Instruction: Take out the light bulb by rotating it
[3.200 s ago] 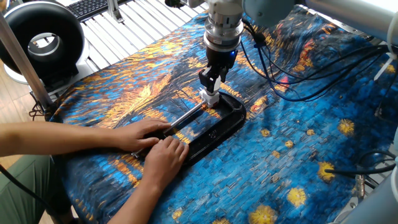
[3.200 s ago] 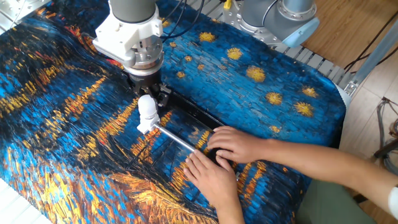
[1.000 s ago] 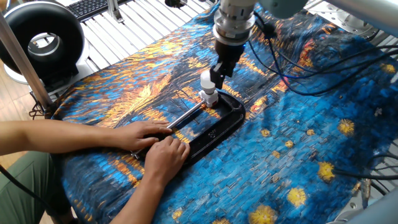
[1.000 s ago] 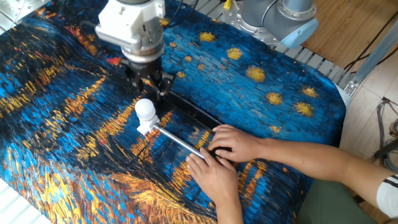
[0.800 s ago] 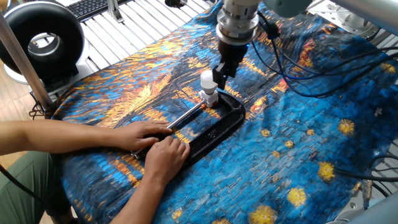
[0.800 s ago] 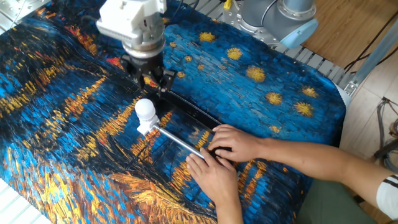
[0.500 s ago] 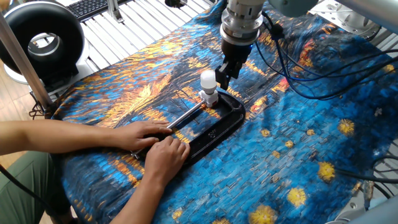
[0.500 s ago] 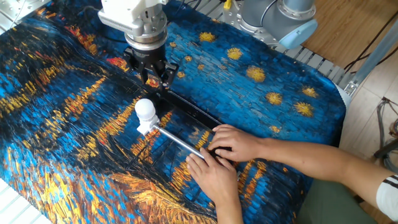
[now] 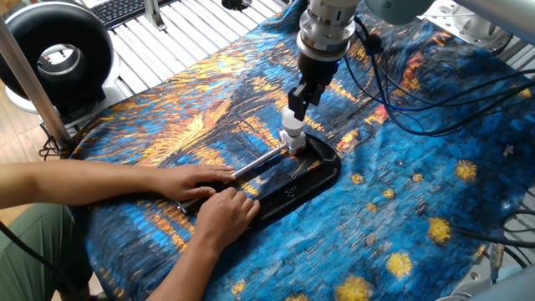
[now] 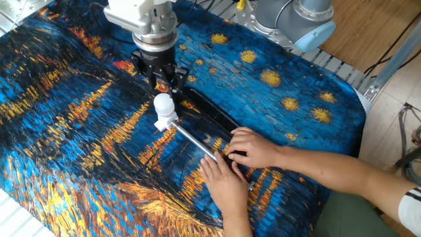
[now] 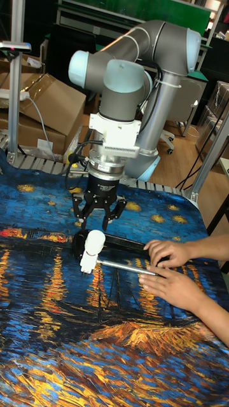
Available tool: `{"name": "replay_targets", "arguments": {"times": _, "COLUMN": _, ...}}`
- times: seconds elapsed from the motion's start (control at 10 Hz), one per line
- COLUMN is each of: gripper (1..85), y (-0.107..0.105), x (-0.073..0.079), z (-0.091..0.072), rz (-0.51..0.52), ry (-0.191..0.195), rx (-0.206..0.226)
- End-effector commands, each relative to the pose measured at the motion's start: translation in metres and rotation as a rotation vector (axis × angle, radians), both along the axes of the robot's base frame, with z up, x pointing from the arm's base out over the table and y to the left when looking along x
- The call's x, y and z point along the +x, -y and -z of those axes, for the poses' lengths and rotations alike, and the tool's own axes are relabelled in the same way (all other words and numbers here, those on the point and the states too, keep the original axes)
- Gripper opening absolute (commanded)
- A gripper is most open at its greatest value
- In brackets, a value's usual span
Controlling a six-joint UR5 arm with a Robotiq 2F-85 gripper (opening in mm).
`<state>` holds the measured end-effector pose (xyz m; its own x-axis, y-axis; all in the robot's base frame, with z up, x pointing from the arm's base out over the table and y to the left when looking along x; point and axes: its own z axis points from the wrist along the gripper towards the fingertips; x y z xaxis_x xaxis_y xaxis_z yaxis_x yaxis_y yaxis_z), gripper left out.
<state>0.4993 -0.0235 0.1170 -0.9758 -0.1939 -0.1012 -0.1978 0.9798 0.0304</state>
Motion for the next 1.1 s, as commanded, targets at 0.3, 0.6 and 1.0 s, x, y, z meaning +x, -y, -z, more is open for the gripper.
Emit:
{"name": "replay_targets", "arguments": {"times": 0.3, "gripper": 53.0, "y": 0.003, "x": 0.001, "z": 0.001, "rz": 0.041, "ry": -0.023, "rx": -0.023}}
{"name": "replay_targets", "arguments": {"times": 0.6, "gripper": 52.7, "y": -0.005, "x": 0.007, "z": 0.011, "rz": 0.058, "ry": -0.029, "rx": -0.001}}
{"name": "replay_targets", "arguments": {"times": 1.0, "gripper": 52.0, "y": -0.012, "x": 0.012, "z": 0.015, "rz": 0.032, "ry": -0.032, "rx": -0.031}}
